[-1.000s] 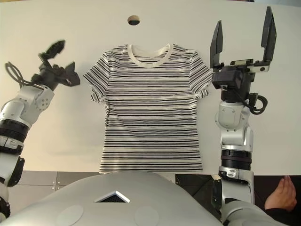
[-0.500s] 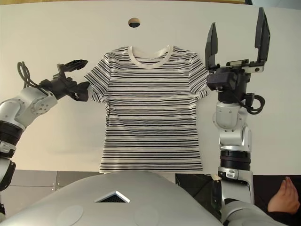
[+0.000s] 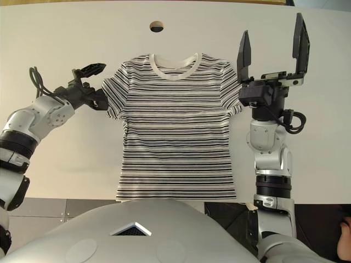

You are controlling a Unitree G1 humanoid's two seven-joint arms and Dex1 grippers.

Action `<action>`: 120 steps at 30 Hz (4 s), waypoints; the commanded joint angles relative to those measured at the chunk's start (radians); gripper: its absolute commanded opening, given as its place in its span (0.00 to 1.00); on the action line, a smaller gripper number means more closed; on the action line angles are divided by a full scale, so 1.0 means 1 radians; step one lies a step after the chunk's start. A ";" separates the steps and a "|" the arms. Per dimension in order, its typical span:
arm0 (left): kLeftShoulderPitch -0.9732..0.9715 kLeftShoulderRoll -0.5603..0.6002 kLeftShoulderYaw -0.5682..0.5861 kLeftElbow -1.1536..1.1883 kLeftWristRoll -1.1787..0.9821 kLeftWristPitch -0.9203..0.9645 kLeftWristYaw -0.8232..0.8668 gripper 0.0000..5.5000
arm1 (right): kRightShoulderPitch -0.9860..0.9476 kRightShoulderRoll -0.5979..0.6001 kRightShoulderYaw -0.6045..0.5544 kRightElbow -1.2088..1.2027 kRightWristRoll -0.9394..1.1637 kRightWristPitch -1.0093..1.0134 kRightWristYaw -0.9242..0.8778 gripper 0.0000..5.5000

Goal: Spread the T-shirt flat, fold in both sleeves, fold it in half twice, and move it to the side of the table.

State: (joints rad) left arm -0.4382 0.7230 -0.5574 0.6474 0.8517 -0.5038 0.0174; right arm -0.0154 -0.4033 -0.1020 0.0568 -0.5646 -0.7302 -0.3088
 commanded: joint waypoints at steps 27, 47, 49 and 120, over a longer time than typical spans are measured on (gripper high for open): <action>0.116 0.002 -0.022 -0.043 0.027 0.052 0.020 0.02 | 0.009 -0.012 0.004 0.000 0.031 -0.006 0.008 0.74; 0.066 -0.160 0.077 -0.136 0.007 0.074 0.192 0.02 | -0.012 -0.014 0.012 0.105 0.013 -0.022 -0.026 0.74; 0.050 -0.176 0.064 -0.136 0.017 0.062 0.193 0.02 | -0.015 -0.015 0.010 0.120 0.010 -0.024 -0.033 0.74; 0.324 -0.325 0.487 -0.527 -0.414 0.042 0.140 0.73 | -0.424 -0.400 0.615 0.845 -0.238 0.077 0.327 0.68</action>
State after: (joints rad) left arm -0.1201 0.3972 -0.0756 0.1290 0.4364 -0.4637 0.1699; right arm -0.4506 -0.8342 0.4734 0.8443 -0.7470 -0.6796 0.0133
